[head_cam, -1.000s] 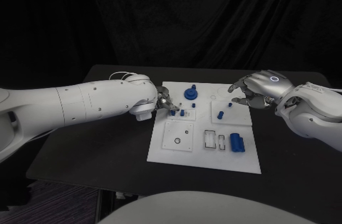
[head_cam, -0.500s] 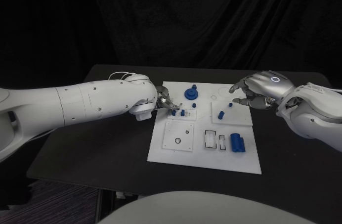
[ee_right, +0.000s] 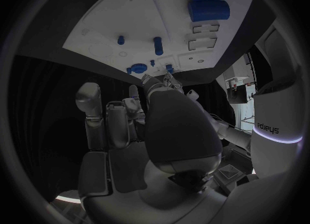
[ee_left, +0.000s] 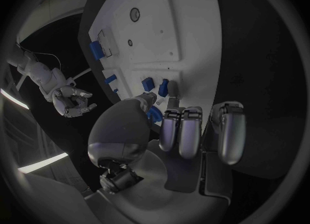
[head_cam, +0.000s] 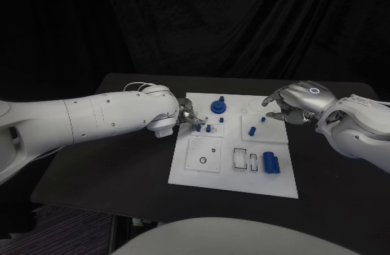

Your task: Assemble the parts on the task board

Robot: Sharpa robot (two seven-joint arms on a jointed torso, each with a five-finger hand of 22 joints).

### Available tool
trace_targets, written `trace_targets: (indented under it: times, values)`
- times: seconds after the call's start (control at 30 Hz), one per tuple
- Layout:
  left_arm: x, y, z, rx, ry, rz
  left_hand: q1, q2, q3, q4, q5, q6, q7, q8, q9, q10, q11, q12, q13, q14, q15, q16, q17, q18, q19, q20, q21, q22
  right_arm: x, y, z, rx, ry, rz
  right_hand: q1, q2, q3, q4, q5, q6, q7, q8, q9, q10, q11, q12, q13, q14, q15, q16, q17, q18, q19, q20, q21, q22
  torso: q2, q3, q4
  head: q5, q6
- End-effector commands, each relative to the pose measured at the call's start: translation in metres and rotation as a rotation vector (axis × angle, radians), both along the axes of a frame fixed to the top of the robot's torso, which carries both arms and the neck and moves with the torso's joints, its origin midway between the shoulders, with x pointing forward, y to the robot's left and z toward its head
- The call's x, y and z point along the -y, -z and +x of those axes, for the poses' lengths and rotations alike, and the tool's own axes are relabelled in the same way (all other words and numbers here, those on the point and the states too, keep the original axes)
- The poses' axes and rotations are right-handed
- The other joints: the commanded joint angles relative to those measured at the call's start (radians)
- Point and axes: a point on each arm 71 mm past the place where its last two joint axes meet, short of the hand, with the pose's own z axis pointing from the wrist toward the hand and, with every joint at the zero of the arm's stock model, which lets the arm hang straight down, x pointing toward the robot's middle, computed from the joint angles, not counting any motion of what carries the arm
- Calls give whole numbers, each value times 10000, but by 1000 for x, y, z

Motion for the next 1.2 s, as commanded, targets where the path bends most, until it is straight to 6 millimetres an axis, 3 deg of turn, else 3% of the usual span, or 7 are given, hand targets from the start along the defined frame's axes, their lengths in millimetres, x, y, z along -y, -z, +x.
trace_targets:
  times: [0.03,0.13,0.17,0.43,0.57,0.73,1.2]
  values:
    - [-2,3,0,125,115,-310,-93,18,-32,7,22,16,37,-66,-8,1036,64,-44,2630,1039,66,65,2631,166,414,73,-25,2226,1,2,0,-52,198,-57,89,-13,24,10,47,56,-13,-12,-9,-54,-9,-55,-7,-44,1,-47,977,108,-60,12,-36,1016,-2,4,-1,22,2]
    - [-3,1,1,363,101,-524,-184,86,-111,41,17,58,30,-78,27,1036,57,-44,2630,1039,63,65,2631,167,414,71,-28,2226,2,2,0,-51,198,-54,89,-13,24,10,47,56,-13,-12,-9,-54,-9,-55,-7,-44,1,-47,977,108,-60,12,-36,1016,0,4,-1,30,2]
    - [-3,1,1,462,92,-608,-662,474,-463,20,295,161,-135,482,942,1036,-21,-44,2630,1039,-66,65,2631,162,405,42,-21,2234,2,2,0,-50,197,-52,114,19,58,17,114,100,-10,-4,-15,-54,-6,-66,-21,-59,4,-58,962,117,-88,14,-84,1004,-1,4,-2,32,2]
    - [-9,-8,2,1194,145,-919,96,171,-772,-93,469,30,-215,938,2027,1036,-130,-44,2630,1039,-79,65,2631,123,500,-57,153,2288,2,2,0,-60,217,-64,104,34,69,40,142,130,-4,-1,-20,-41,-2,-70,-25,-54,6,-55,966,116,-86,16,-91,1006,-8,2,-8,28,2]
    - [-10,-14,7,982,435,-548,398,112,-783,-173,515,-13,-226,958,2200,1036,-142,-44,2630,1039,-90,65,2631,134,478,-71,115,2274,2,2,1,-60,229,-70,89,39,68,56,149,139,-1,-1,-23,-55,0,-75,-37,-56,7,-57,964,114,-79,17,-86,1008,-2,20,-34,60,2]
    - [-8,-19,13,289,1153,-78,725,118,-755,-299,502,-93,-214,909,2324,1036,-135,-44,2630,1039,-82,65,2631,132,472,-67,117,2276,1,3,1,-68,233,-81,74,42,68,70,156,146,0,-2,-26,-46,2,-75,-35,-54,8,-55,966,116,-85,18,-98,1006,16,6,4,0,2]
    - [2,-14,23,-1240,1214,295,1271,14,-752,-644,552,-30,-221,734,2412,1036,-139,-44,2630,1039,-78,65,2631,96,535,-61,259,2325,0,3,1,-108,215,-112,35,65,73,107,193,170,-2,-3,-35,-35,7,-76,-40,-49,11,-52,969,118,-89,20,-116,1004,39,-9,3,-51,2]
